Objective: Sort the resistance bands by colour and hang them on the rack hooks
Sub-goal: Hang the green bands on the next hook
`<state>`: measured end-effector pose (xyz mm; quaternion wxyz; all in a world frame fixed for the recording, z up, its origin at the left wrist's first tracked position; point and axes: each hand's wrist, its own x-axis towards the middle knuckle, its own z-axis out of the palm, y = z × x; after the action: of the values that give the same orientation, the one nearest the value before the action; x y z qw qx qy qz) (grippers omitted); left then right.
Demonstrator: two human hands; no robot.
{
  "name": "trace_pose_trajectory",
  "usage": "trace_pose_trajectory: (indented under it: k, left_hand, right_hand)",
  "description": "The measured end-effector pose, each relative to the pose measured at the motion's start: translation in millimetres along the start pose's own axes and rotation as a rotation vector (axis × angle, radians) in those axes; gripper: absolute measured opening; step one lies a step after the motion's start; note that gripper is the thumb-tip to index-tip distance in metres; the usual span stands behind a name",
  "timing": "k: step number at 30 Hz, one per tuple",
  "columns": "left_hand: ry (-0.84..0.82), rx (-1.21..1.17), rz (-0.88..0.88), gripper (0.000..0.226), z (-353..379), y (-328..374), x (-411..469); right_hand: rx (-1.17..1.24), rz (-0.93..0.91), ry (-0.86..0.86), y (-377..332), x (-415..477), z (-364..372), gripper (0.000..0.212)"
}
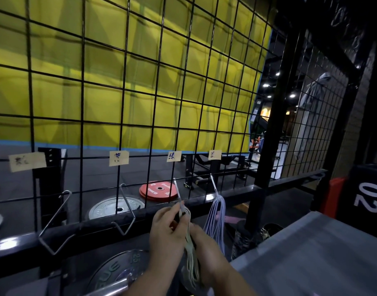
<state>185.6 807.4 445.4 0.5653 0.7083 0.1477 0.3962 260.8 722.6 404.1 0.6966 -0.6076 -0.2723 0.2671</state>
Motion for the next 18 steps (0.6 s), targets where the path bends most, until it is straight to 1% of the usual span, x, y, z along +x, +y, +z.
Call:
trace_pose_trajectory:
  k: [1,4,8,9,10,12,13,16,18]
  left_hand:
    - [0.017,0.038,0.017,0.031,1,-3,-2]
    - [0.04,0.078,0.038,0.039,6,-12,-6]
    - [0.039,0.208,-0.001,0.043,9,-14,-9]
    - [0.036,0.225,0.01,0.04,9,-13,-10]
    - [0.04,0.229,0.028,0.033,9,-12,-10]
    - [0.031,0.248,0.04,0.014,10,-9,-12]
    - [0.017,0.276,0.035,0.012,11,-9,-13]
    - [-0.016,0.377,0.046,0.021,14,-17,-14]
    - [-0.012,0.379,0.045,0.023,15,-23,-13]
  right_hand:
    - [-0.062,-0.027,-0.031,-2,1,0,0.037]
    - [-0.205,-0.051,0.027,-2,8,-5,0.033]
    - [-0.303,0.0,0.053,8,10,-15,0.021]
    - [-0.348,0.001,0.065,7,7,-15,0.021]
    - [-0.387,0.002,0.076,8,6,-16,0.023]
    - [-0.42,-0.006,0.079,10,5,-16,0.027]
    - [-0.43,-0.011,0.081,11,5,-15,0.029]
    - [-0.446,-0.024,0.087,17,4,-14,0.032]
    - [-0.432,-0.037,0.082,21,3,-13,0.032]
